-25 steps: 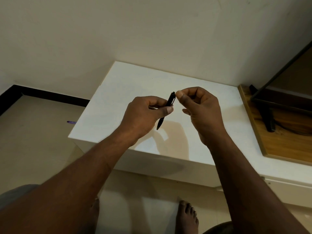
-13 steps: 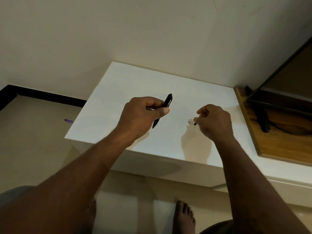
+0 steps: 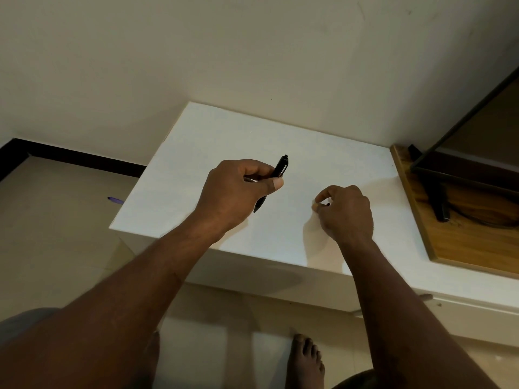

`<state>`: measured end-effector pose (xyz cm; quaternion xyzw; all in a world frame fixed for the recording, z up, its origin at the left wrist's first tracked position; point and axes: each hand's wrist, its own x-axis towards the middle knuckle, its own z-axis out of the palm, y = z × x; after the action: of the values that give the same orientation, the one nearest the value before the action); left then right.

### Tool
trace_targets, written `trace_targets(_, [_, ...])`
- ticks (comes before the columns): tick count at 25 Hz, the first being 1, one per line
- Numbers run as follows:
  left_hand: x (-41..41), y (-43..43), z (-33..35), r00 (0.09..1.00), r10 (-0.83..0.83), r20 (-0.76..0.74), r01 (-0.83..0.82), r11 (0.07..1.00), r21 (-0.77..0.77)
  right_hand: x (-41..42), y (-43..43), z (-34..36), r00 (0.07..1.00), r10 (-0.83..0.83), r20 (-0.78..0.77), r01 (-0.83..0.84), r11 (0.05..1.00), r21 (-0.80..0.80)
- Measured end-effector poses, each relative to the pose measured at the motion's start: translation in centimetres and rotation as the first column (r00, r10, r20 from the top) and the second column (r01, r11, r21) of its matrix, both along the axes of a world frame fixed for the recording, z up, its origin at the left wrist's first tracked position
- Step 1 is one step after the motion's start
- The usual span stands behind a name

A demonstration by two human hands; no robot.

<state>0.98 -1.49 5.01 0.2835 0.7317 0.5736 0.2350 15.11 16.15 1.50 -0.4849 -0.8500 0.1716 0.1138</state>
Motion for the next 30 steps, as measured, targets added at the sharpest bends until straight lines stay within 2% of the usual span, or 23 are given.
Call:
trace_targets(8, [0.0, 0.0, 0.0, 1.0, -0.001, -0.006, 0.001, 1.0, -0.003, -0.3, -0.4, -0.6, 0.998, -0.017, 0.067, 0.014, 0.999, 0.049])
trace_targets(14, [0.1, 0.0, -0.1, 1.0, 0.003, -0.002, -0.003, 1.0, -0.011, -0.4, -0.8, -0.3, 0.99, 0.032, 0.137, -0.034, 0.999, 0.012])
trace_targets(16, [0.1, 0.0, -0.1, 1.0, 0.001, -0.003, -0.001, 1.0, -0.01, -0.7, -1.2, 0.7, 0.999, 0.034, 0.041, -0.038, 0.996, 0.085])
trace_targets(19, [-0.1, -0.1, -0.1, 1.0, 0.014, -0.023, -0.014, 1.0, -0.002, -1.4, -1.6, 3.2, 0.948, 0.101, -0.303, -0.015, 0.962, 0.272])
trace_targets(21, [0.0, -0.1, 0.0, 0.997, 0.033, -0.067, -0.033, 0.999, 0.003, -1.7, -2.0, 4.8, 0.857, 0.17, -0.487, -0.055, 0.969, 0.241])
trace_targets(22, [0.1, -0.1, 0.0, 0.995, 0.041, -0.094, -0.041, 0.999, 0.002, -1.7, -2.5, 5.2, 0.826, 0.185, -0.532, -0.088, 0.975, 0.202])
trace_targets(25, [0.3, 0.0, 0.0, 0.982, 0.047, -0.182, -0.05, 0.999, -0.012, -1.7, -3.9, 5.1, 0.82, 0.191, -0.539, -0.156, 0.982, 0.111])
trace_targets(30, [0.5, 0.1, -0.3, 0.962, 0.038, -0.272, -0.051, 0.998, -0.043, -2.1, -4.4, 5.1, 0.788, 0.199, -0.583, -0.197, 0.978, 0.069])
